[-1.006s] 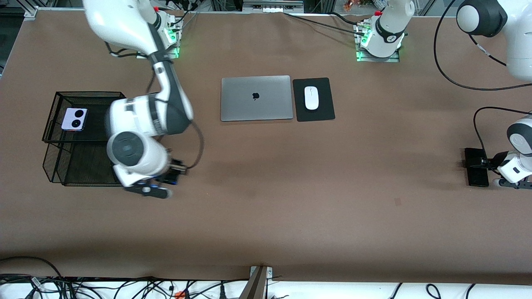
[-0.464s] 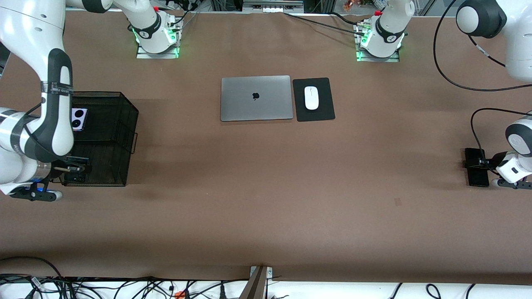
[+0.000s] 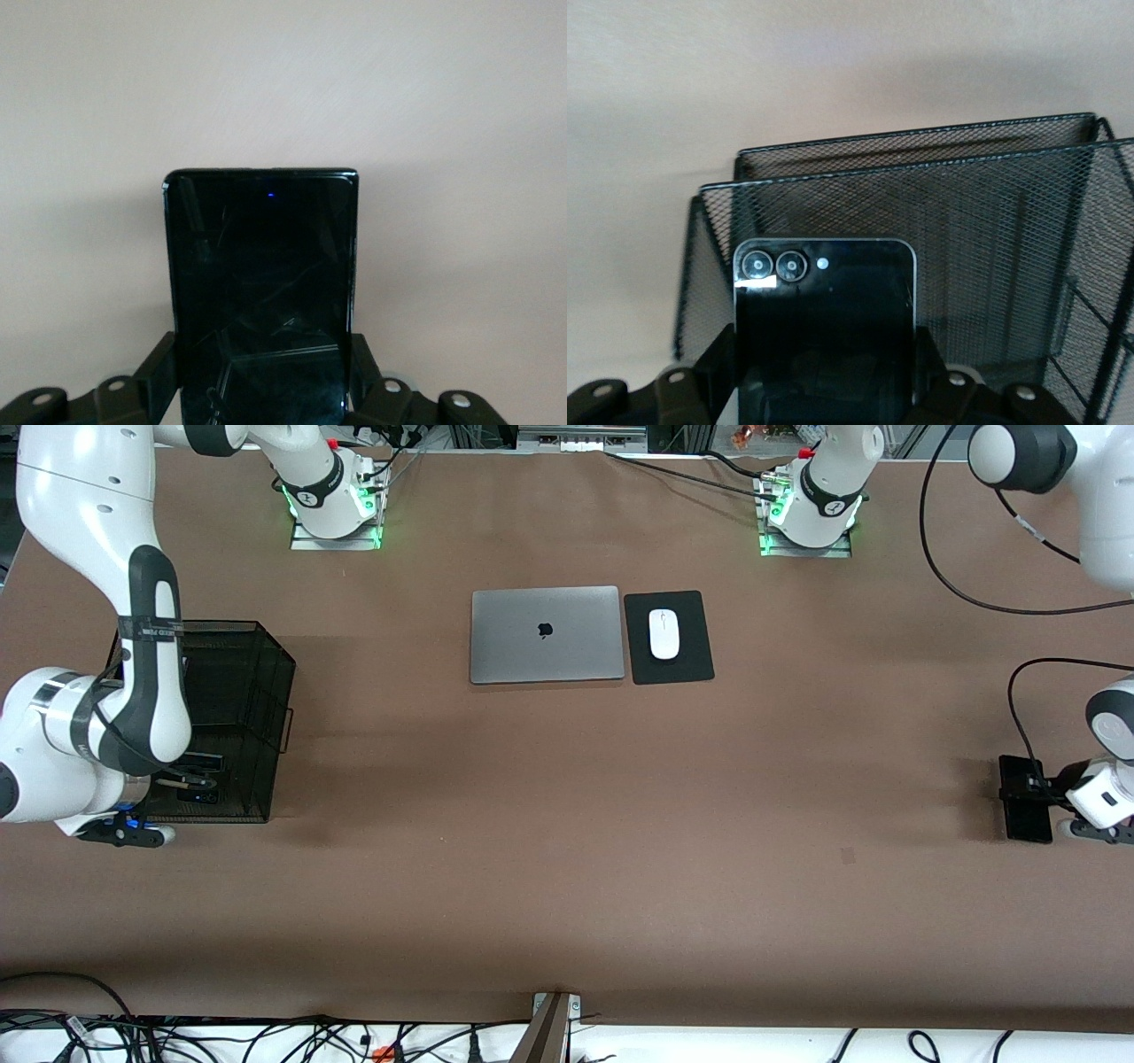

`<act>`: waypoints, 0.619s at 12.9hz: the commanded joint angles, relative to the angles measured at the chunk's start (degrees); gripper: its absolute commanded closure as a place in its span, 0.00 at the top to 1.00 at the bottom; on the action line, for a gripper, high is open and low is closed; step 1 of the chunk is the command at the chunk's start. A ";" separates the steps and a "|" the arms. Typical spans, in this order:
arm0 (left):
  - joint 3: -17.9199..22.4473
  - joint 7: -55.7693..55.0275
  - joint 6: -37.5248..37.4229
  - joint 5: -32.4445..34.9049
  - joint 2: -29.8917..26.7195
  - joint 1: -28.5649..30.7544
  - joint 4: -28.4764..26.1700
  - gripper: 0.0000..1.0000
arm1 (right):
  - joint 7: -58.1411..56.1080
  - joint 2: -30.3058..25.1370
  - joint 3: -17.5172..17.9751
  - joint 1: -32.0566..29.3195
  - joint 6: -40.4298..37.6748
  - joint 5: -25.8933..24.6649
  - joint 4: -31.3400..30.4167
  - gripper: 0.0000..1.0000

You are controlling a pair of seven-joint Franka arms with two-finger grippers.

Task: Place phones with both arms
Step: 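Drop the flip phone into the organizer while the left gripper grasps the slab phone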

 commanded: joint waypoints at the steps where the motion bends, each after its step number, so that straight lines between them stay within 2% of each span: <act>1: 0.19 -7.32 -6.95 0.30 -6.48 -6.22 1.16 0.26 | -0.53 -1.27 -0.04 -0.22 1.21 1.75 -2.12 0.39; 2: -0.43 -11.09 -9.41 0.30 -7.54 -8.42 2.22 0.26 | -0.53 -1.18 -0.04 -0.30 1.21 1.84 -2.03 0.53; 3: -0.78 -15.57 -12.14 0.30 -8.50 -11.05 2.49 0.26 | -0.62 -1.18 -0.04 -0.31 1.12 1.84 -2.12 0.85; 4: -0.87 -20.84 -13.99 0.30 -9.73 -14.47 2.49 0.25 | -0.71 -1.27 -0.13 -0.22 0.77 1.67 -1.94 0.99; 6: -0.79 -31.91 -16.98 -0.05 -10.01 -21.76 4.41 0.25 | -1.59 -1.44 -0.22 -0.04 0.60 1.32 -1.33 1.00; 8: -0.78 -40.88 -18.84 -3.90 -9.48 -28.09 5.48 0.22 | -1.85 -1.79 -0.30 0.31 0.59 0.97 -0.63 1.00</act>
